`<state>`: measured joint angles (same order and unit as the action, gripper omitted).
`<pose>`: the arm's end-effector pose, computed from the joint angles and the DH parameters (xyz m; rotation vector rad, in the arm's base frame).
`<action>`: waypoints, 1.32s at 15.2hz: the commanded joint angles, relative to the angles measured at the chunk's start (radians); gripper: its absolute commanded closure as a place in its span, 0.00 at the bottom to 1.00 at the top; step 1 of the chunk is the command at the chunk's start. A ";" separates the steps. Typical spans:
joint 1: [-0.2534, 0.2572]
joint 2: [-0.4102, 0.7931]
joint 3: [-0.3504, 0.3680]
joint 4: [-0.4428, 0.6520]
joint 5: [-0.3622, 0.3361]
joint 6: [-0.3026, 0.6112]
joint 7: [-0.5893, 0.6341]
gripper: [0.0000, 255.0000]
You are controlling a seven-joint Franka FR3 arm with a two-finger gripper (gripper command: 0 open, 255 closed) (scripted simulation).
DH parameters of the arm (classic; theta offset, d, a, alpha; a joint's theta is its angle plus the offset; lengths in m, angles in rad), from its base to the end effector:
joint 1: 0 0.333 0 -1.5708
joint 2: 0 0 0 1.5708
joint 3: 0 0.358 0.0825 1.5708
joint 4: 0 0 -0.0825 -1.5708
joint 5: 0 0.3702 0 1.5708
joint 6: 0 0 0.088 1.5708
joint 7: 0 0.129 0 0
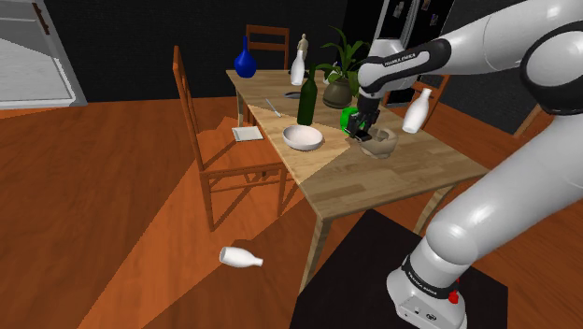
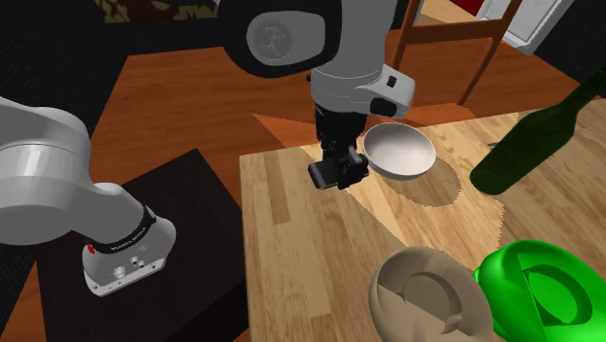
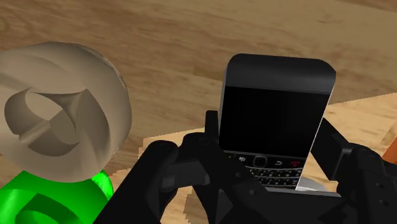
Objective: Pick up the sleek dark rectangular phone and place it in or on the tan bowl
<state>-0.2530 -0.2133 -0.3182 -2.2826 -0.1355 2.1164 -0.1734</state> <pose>0.3836 -0.2637 0.4659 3.0397 -0.4970 0.0276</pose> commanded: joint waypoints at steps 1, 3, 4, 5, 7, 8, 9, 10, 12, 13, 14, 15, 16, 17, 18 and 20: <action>-0.008 0.014 -0.015 0.028 0.004 -0.013 -0.027 1.00; -0.023 0.056 -0.047 0.073 0.017 -0.013 -0.082 1.00; -0.030 0.078 -0.062 0.097 0.025 -0.015 -0.110 1.00; -0.038 0.102 -0.077 0.123 0.034 -0.016 -0.138 1.00; -0.055 0.151 -0.105 0.177 0.057 -0.021 -0.195 1.00; -0.064 0.177 -0.118 0.206 0.071 -0.024 -0.224 1.00; -0.074 0.204 -0.130 0.236 0.085 -0.028 -0.253 1.00; -0.084 0.232 -0.141 0.267 0.101 -0.033 -0.282 1.00; -0.109 0.291 -0.161 0.333 0.134 -0.046 -0.340 1.00; -0.122 0.322 -0.169 0.369 0.153 -0.054 -0.369 1.00; -0.137 0.353 -0.176 0.406 0.171 -0.063 -0.397 1.00; -0.153 0.386 -0.182 0.444 0.190 -0.073 -0.424 1.00; -0.170 0.419 -0.187 0.484 0.210 -0.084 -0.451 1.00; -0.189 0.452 -0.191 0.526 0.229 -0.097 -0.477 1.00; -0.209 0.487 -0.193 0.570 0.248 -0.110 -0.501 1.00; -0.241 0.537 -0.194 0.636 0.275 -0.132 -0.534 1.00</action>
<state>-0.4788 0.2979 -0.5118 -1.6753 0.1249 1.9905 -0.6897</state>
